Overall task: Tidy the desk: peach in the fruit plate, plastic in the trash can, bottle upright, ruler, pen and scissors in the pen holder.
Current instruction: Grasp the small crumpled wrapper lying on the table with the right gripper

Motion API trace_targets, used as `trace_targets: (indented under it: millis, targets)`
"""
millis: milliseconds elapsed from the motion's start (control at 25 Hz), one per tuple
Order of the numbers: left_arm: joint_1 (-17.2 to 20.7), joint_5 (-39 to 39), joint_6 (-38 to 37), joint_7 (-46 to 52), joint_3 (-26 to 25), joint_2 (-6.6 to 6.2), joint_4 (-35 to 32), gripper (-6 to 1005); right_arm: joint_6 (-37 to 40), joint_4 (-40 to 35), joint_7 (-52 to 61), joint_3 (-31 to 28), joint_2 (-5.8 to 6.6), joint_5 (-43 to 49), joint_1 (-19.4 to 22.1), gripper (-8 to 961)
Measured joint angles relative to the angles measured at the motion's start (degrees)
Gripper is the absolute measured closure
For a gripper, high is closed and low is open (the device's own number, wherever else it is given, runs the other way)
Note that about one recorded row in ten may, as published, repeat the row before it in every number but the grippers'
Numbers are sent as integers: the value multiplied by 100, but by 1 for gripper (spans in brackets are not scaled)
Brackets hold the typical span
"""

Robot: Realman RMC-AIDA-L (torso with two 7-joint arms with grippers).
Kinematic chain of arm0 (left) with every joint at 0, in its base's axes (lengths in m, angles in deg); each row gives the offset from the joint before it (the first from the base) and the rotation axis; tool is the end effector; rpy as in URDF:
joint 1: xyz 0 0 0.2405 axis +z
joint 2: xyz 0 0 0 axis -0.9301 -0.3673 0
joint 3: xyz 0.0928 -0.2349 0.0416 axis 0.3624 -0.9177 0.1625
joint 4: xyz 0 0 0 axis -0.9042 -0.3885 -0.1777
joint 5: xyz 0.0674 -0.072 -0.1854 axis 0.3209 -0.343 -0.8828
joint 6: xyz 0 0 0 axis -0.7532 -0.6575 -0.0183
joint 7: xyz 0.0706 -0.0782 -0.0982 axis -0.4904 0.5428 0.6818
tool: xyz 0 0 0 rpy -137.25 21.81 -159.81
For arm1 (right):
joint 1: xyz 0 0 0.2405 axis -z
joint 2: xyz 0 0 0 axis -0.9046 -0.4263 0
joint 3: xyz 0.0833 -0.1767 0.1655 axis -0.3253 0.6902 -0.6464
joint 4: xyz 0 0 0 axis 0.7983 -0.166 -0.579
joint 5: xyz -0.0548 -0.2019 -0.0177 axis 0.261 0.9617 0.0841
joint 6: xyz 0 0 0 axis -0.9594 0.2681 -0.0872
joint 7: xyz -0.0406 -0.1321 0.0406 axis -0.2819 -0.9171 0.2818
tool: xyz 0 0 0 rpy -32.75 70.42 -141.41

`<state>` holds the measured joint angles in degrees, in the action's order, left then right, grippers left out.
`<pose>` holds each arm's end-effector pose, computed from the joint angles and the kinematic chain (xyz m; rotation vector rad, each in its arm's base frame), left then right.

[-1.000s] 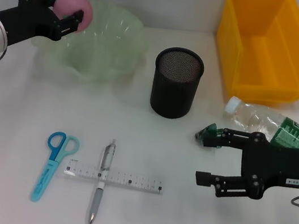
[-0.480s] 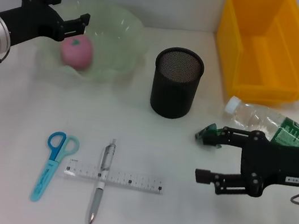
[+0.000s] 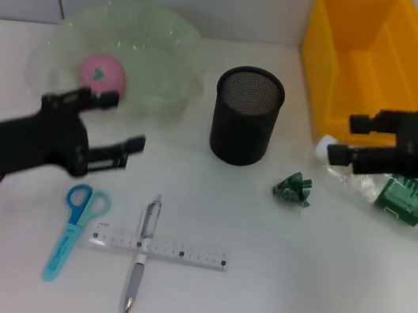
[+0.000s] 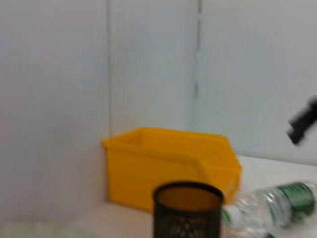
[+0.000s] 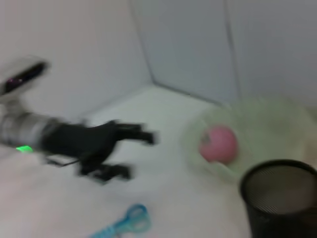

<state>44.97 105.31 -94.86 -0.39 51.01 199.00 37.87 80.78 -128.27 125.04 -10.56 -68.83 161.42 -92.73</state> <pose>-0.2614 0.3312 -0.0165 -2.5314 -0.3318 -0.7674 0.2282 0.3300 0.0882 -2.7080 0.7686 0.4733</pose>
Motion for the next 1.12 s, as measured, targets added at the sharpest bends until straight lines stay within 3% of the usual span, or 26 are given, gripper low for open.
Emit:
trace_targets:
  millis: [160,200,400,520,560,600,680,720,880,1120]
  targets:
    - [385,-44,-263,-95,112,21,31,187,437,-1275,1648,559,140,736,-486,134]
    - [418,-49,-318,-98,113,26,37,187,695,-1580,2378,753,226,1233,-824,135]
    - [459,-54,-407,-103,166,30,44,187,913,-1580,3179,979,314,2256,-1429,140]
    - [452,-52,-478,-103,224,27,51,187,825,-1397,3375,1350,246,2854,-1633,142]
    - [445,-49,-489,-103,239,26,51,187,656,-1316,3436,1612,130,3176,-1687,143]
    - [433,-41,-497,-103,253,26,52,187,656,-1316,3436,1612,130,3176,-1687,144]
    - [419,-37,-498,-104,256,29,52,187,272,-1164,3498,2049,-42,3458,-1710,146]
    - [419,-37,-498,-104,256,29,52,187,272,-1164,3498,2049,-42,3458,-1710,147]
    - [413,-53,-510,-106,237,37,52,188,-490,-520,3851,2948,-55,3517,-1777,151]
    - [415,-56,-515,-167,256,41,69,188,-1111,403,4048,3416,-58,3527,-2053,157]
